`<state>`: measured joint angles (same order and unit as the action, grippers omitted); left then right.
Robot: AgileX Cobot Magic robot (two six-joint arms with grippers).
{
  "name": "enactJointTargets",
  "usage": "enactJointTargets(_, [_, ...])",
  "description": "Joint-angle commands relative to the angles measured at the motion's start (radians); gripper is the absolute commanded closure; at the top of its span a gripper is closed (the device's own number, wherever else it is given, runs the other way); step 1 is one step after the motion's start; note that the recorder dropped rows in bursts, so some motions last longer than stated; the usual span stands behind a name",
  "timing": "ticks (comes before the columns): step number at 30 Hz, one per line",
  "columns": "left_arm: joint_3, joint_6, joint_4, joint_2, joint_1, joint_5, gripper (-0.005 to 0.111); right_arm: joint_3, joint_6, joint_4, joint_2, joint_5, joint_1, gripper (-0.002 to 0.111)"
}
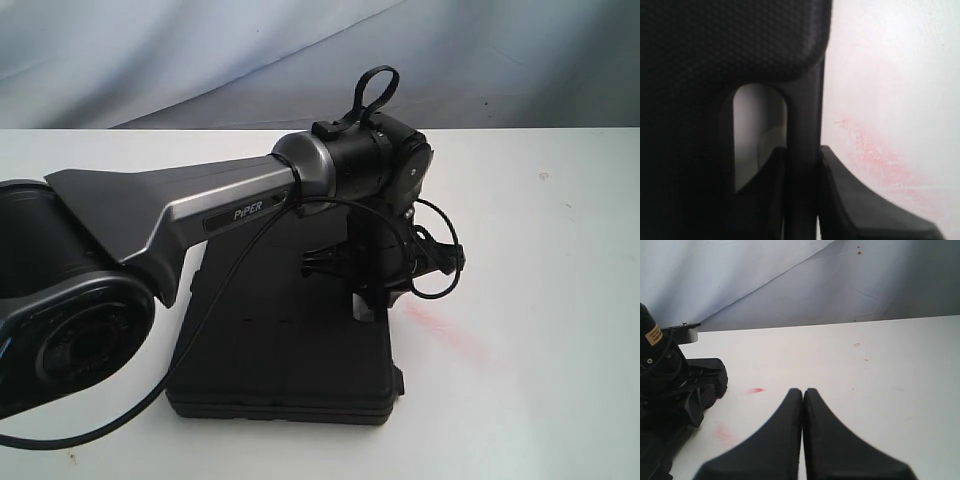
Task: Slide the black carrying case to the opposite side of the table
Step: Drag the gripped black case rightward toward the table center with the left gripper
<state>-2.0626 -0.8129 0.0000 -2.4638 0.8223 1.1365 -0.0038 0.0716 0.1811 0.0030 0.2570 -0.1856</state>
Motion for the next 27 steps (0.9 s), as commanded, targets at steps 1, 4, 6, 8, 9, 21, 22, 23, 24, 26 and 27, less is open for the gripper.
enactJointTargets(1, [-0.013, -0.024, -0.032, -0.001, 0.008, -0.043, 0.107, 0.004, -0.001, 0.007, -0.003, -0.004, -0.004, 0.108])
enactJointTargets(4, [-0.013, -0.024, -0.036, -0.001, 0.008, -0.054, 0.107, 0.004, -0.001, 0.007, -0.003, -0.004, -0.004, 0.108])
enactJointTargets(6, [-0.013, -0.02, -0.036, -0.001, 0.008, -0.054, 0.107, 0.004, -0.001, 0.007, -0.003, -0.004, -0.004, 0.108])
enactJointTargets(8, [-0.013, -0.02, -0.036, -0.001, 0.008, -0.054, 0.107, 0.004, -0.001, 0.007, -0.003, -0.004, -0.004, 0.108])
enactJointTargets(9, [-0.013, -0.017, -0.041, -0.001, 0.008, -0.054, 0.107, 0.004, -0.001, 0.007, -0.003, -0.004, -0.004, 0.108])
enactJointTargets(21, [-0.013, 0.005, -0.04, -0.001, 0.008, -0.06, 0.107, 0.004, -0.001, 0.007, -0.003, -0.004, -0.004, 0.108])
enactJointTargets(22, [-0.013, 0.006, -0.04, -0.001, 0.008, -0.063, 0.107, 0.004, -0.001, 0.007, -0.003, -0.004, -0.004, 0.108])
enactJointTargets(23, [-0.013, 0.006, -0.04, -0.001, 0.008, -0.064, 0.106, 0.004, -0.001, 0.007, -0.003, -0.004, -0.004, 0.108])
enactJointTargets(24, [-0.013, 0.006, -0.04, -0.001, 0.008, -0.064, 0.106, 0.004, -0.001, 0.007, -0.003, -0.004, -0.004, 0.108])
enactJointTargets(26, [-0.013, 0.006, -0.044, -0.001, 0.008, -0.072, 0.105, 0.004, -0.001, 0.007, -0.003, -0.004, -0.004, 0.108])
enactJointTargets(27, [-0.013, 0.006, -0.044, -0.001, 0.008, -0.075, 0.105, 0.004, -0.001, 0.007, -0.003, -0.004, -0.004, 0.108])
